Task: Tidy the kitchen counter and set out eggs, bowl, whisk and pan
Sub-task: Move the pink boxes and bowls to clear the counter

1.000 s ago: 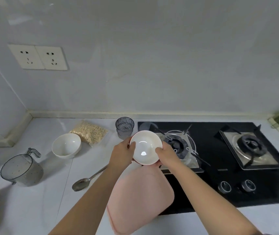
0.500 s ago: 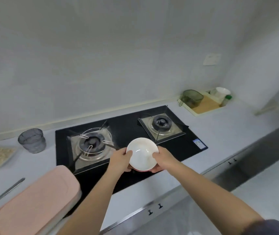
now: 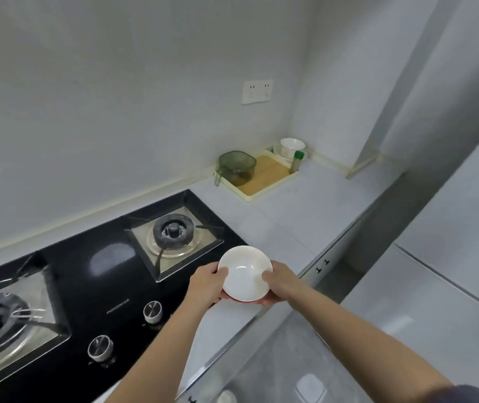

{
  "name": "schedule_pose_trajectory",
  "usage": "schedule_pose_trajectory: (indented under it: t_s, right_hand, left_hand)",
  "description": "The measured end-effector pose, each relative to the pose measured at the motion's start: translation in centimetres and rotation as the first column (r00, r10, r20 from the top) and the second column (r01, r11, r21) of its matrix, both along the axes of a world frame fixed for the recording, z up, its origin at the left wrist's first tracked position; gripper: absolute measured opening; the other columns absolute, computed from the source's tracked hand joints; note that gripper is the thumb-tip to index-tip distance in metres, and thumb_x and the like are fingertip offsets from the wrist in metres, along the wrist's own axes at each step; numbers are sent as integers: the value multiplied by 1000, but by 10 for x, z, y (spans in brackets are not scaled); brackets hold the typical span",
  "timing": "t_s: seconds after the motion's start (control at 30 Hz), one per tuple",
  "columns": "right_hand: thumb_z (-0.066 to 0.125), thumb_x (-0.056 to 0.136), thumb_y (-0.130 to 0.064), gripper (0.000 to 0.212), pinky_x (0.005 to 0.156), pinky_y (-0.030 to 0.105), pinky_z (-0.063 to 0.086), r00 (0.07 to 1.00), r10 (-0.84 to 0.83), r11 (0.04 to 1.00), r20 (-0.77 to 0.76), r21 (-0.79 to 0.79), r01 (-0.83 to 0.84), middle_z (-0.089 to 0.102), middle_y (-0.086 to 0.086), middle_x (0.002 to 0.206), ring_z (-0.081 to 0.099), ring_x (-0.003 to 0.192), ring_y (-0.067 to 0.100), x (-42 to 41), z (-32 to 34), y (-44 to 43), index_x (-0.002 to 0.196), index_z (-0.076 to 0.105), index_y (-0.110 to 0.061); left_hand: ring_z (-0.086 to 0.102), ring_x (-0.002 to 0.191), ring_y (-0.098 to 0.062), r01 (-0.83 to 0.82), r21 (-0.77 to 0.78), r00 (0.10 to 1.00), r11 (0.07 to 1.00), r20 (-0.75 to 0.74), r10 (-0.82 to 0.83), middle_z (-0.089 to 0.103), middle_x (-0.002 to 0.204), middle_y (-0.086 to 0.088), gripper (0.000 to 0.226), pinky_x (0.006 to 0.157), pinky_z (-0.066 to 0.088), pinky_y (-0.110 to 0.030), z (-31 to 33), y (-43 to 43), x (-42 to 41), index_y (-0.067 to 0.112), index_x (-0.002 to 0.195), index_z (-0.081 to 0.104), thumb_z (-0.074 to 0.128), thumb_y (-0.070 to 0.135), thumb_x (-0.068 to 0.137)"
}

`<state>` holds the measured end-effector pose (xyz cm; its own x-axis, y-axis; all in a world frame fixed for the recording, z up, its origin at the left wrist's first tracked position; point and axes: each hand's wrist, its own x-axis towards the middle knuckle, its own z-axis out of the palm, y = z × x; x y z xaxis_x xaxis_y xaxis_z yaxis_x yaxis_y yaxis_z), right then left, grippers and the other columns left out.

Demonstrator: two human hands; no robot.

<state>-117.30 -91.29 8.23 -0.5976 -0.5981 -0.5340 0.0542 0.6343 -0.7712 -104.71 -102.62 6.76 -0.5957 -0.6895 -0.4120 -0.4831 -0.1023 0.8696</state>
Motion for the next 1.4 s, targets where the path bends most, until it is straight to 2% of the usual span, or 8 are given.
schedule_pose_trajectory:
  t_s: [0.33, 0.43, 0.57, 0.67, 0.9, 1.23, 1.3, 1.4]
  right_hand:
    - [32, 85, -6, 38, 68, 42, 61, 998, -66, 998, -13, 21, 67, 67, 13, 93, 69, 68, 32, -182, 12, -35, 113, 55, -16]
    - [34, 87, -8, 36, 68, 39, 61, 997, -78, 997, -4, 4, 78, 67, 12, 96, 70, 70, 30, -228, 17, -52, 116, 53, -16]
    - [36, 88, -9, 40, 66, 37, 61, 999, -46, 998, -11, -37, 46, 67, 12, 98, 70, 68, 28, -289, 20, -87, 123, 53, -13]
    - [35, 90, -10, 38, 59, 32, 60, 1000, -22, 999, -17, -47, 21, 65, 12, 100, 70, 65, 27, -344, 22, -120, 126, 47, -13]
    - [38, 91, -8, 33, 57, 30, 59, 999, 40, 993, -32, -110, -43, 66, 14, 101, 69, 60, 25, -503, 49, -194, 122, 45, -15]
    - [46, 93, -11, 36, 56, 32, 60, 994, -65, 993, -85, -100, 56, 57, 16, 119, 69, 60, 32, -688, 30, -277, 128, 51, -12]
    - [46, 91, -11, 37, 56, 33, 60, 992, -76, 994, -96, -82, 68, 57, 16, 117, 69, 59, 33, -708, 17, -291, 128, 53, -12]
    - [47, 90, -10, 34, 71, 43, 61, 993, -63, 997, -101, -55, 58, 59, 12, 101, 71, 67, 39, -731, -2, -310, 123, 55, -11]
  left_hand:
    - [54, 87, -18, 167, -16, 986, 986, -18, -167, 58, 99, -3, 19, 60, 55, -23, 6, -53, -194, 16, 108, 61, 50, 19, 93]
    - [52, 90, -19, 175, 12, 984, 985, -25, -174, 55, 104, -5, 18, 40, 44, -11, 20, -69, -237, 16, 111, 58, 50, 18, 94]
    - [59, 105, -29, 119, 13, 993, 993, 6, -119, 58, 117, -7, 28, 52, 49, -19, 26, -102, -293, 15, 118, 59, 52, 24, 92]
    - [64, 101, -33, 78, 31, 997, 996, -13, -78, 60, 119, -11, 32, 39, 43, -14, 28, -126, -341, 11, 123, 56, 49, 20, 93]
    - [70, 73, -22, -17, 39, 998, 999, -57, 20, 62, 109, -4, 27, 89, 44, -40, 62, -182, -483, 20, 120, 56, 51, 23, 94]
    - [72, 79, -26, -91, 171, 987, 981, -115, 112, 63, 121, -7, 20, 102, 36, -52, 50, -255, -662, 19, 111, 57, 54, 25, 92]
    - [71, 82, -28, -105, 179, 986, 978, -106, 125, 62, 122, -9, 13, 93, 44, -46, 40, -267, -683, 18, 104, 56, 53, 22, 93]
    - [69, 78, -31, -126, 162, 989, 979, -50, 136, 60, 124, -14, 10, 49, 49, -25, 28, -285, -710, 13, 102, 55, 50, 16, 94]
